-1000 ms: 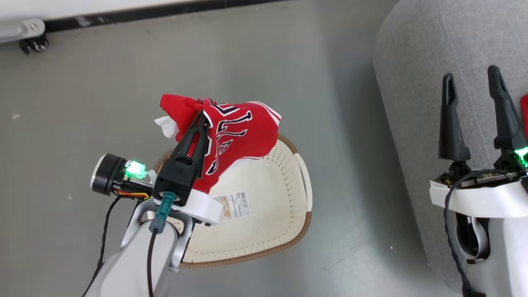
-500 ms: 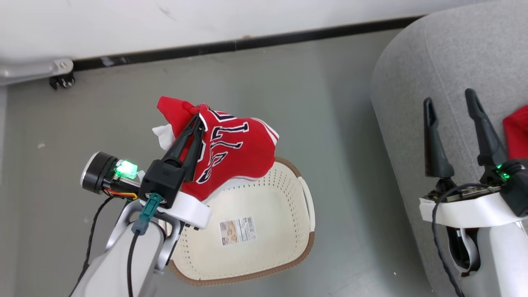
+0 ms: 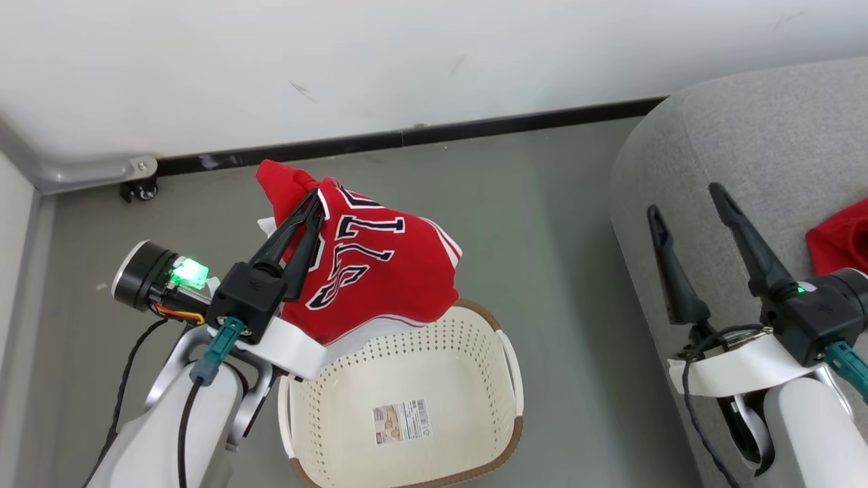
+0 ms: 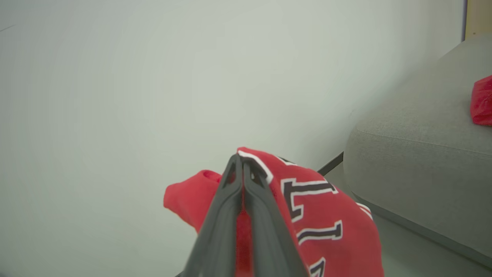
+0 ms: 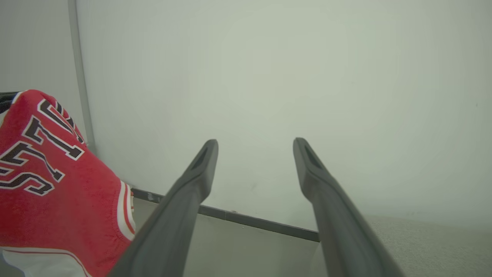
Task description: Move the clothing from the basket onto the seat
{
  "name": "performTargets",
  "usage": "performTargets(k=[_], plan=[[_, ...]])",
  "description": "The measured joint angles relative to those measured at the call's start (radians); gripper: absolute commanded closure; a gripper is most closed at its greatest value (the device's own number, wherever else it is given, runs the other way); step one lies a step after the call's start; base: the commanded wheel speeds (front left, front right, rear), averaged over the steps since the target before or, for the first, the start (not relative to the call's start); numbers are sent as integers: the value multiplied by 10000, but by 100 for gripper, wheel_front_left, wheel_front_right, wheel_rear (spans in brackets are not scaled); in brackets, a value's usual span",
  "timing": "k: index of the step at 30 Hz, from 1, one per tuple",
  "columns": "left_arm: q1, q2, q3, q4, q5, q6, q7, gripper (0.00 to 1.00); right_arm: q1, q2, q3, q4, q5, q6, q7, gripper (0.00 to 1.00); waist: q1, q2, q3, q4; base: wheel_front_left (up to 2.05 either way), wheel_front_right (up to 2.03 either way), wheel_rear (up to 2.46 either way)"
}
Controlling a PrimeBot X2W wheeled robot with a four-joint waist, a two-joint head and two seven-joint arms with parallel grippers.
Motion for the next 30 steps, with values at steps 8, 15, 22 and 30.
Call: performTargets(k=[8,15,22,30], plan=[[-252,36,-140,-182,-378,-686,284,100,220,-516,761,265,178,0,441,0,0,0,-620,40,0,0,0],[-255,-23,-318,-205,-761,-1195,591,100,463,-759,1371,485,748,0,802,0,1,0,-1078,-22,0,0,0],[-496,-36,-522,-332,-828,-1465,888,100,598,-940,2203,779,1198,0,1133,0,0,0,-1435,-158,0,0,0],[-779,-217,-842,-533,-955,-1638,1120,100,460,-1417,3542,1066,1503,0,1419,0,0,0,-1721,-351,0,0,0]])
